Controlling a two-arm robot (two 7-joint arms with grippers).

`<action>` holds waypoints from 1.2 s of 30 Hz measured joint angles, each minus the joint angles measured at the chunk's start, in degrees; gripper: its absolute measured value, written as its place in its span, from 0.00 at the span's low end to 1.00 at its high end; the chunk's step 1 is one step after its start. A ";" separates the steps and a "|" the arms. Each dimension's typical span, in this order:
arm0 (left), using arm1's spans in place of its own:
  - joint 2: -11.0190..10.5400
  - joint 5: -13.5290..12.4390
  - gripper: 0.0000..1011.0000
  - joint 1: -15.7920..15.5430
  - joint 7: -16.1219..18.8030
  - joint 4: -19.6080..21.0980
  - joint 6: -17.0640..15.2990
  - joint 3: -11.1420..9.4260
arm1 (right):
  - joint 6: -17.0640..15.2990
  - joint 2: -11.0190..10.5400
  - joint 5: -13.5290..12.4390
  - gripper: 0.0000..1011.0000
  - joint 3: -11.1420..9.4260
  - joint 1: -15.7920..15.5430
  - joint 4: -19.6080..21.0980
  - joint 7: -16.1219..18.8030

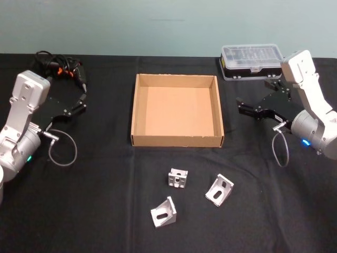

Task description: Use one hand to pick up the angle iron from the table and place it into the box.

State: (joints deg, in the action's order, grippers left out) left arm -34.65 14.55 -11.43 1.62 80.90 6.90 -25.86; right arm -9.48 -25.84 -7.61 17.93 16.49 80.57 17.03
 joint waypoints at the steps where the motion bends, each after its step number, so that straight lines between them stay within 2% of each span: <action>1: 0.00 0.00 0.99 0.00 0.00 0.00 0.00 0.00 | 0.00 0.00 0.00 0.99 0.00 0.00 0.00 0.00; 27: 0.00 0.00 0.99 0.00 0.00 0.00 0.00 0.00 | 0.00 0.00 0.00 0.99 0.00 -0.01 0.00 0.00; 33: 0.00 0.00 0.99 0.00 0.00 0.00 0.00 0.00 | -1.19 0.12 -0.17 0.99 -1.68 -1.19 2.00 -0.12; 36: 0.00 0.00 0.99 0.00 0.00 0.00 0.00 0.00 | -2.12 -0.14 -0.93 0.99 -3.11 -2.34 4.58 0.37</action>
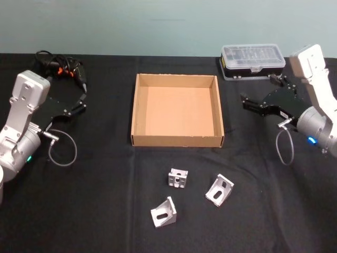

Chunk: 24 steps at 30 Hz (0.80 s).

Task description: Use one hand to pick up the angle iron from the table and place it into the box.

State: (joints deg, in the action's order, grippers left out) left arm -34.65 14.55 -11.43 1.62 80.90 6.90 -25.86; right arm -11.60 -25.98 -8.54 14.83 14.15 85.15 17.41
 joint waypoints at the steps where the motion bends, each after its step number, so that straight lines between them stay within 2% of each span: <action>1: 0.00 0.00 0.99 0.00 0.00 0.00 0.00 0.00 | -0.31 -0.10 -0.19 0.99 -0.32 -0.24 0.69 0.26; 7: 0.00 0.00 0.99 0.00 0.00 0.00 0.00 0.00 | -2.28 -1.24 -2.60 0.99 -2.43 -1.97 5.57 2.89; 14: 0.00 0.00 0.99 0.00 0.00 0.00 0.00 0.00 | -6.69 -4.50 -8.70 0.99 -5.07 -4.95 13.29 7.37; 24: 0.00 0.00 0.99 0.00 0.00 0.00 0.00 0.00 | -14.29 -8.60 -15.11 0.99 -6.09 -9.18 20.84 11.17</action>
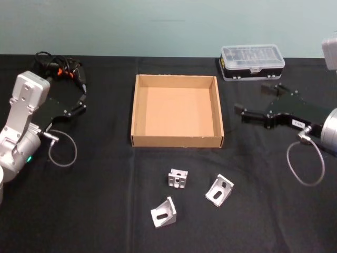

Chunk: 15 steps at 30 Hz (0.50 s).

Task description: Use one hand to pick up the angle iron from the table and place it into the box.

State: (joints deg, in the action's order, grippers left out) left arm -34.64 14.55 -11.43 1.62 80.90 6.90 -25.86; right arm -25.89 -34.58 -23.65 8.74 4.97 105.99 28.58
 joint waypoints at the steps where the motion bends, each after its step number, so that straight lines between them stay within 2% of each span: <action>1: 0.00 0.00 0.99 0.00 0.00 0.00 0.00 0.00 | -0.54 -0.28 -0.37 0.99 0.00 -0.26 0.40 0.19; 7: 0.00 0.00 0.99 0.00 0.00 0.00 0.00 0.00 | -4.13 -2.55 -1.68 0.99 1.39 -1.62 2.45 1.10; 15: 0.00 0.00 0.99 0.00 0.00 0.00 0.00 0.00 | -7.18 -4.61 -1.75 0.99 5.49 -2.06 2.69 1.79</action>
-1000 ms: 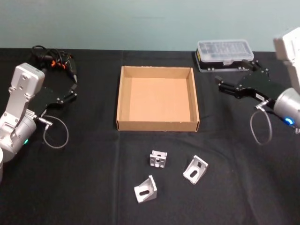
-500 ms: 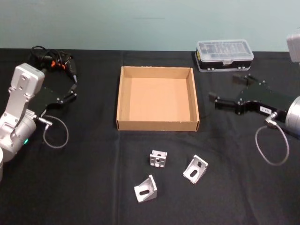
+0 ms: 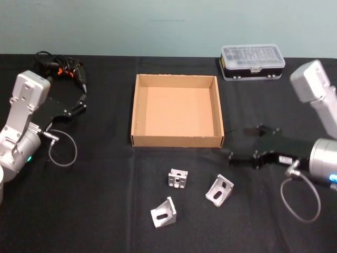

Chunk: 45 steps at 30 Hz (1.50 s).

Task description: Use one hand to pick up the angle iron from the table and place it into the box.

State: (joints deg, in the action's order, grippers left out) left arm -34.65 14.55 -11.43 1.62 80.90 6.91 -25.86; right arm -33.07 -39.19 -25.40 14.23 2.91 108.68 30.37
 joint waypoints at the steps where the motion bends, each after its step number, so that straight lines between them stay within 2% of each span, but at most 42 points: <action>1: 0.00 -0.01 0.99 0.00 0.00 0.00 0.00 0.00 | -0.22 -0.15 0.02 0.99 0.37 0.00 -0.05 0.05; 6: 0.00 0.00 0.99 0.00 0.00 0.00 0.00 0.00 | -1.59 -1.01 0.04 0.99 2.62 0.13 -0.21 0.24; 22: 0.00 0.00 0.99 0.00 0.00 0.00 0.00 0.00 | -4.27 -2.65 -0.98 0.99 7.05 0.54 -0.19 0.22; 38: 0.00 0.00 0.99 0.00 0.00 0.00 0.00 0.00 | -4.56 -3.75 -0.84 0.99 10.18 2.36 -2.22 -1.42; 45: 0.00 0.00 0.99 0.00 0.00 0.00 0.00 0.00 | -4.12 -3.90 -1.18 0.88 11.28 3.31 -3.32 -2.00</action>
State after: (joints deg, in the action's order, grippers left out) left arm -34.65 14.55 -11.43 1.62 80.90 6.90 -25.86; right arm -37.18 -43.09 -26.58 25.51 6.22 105.36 28.37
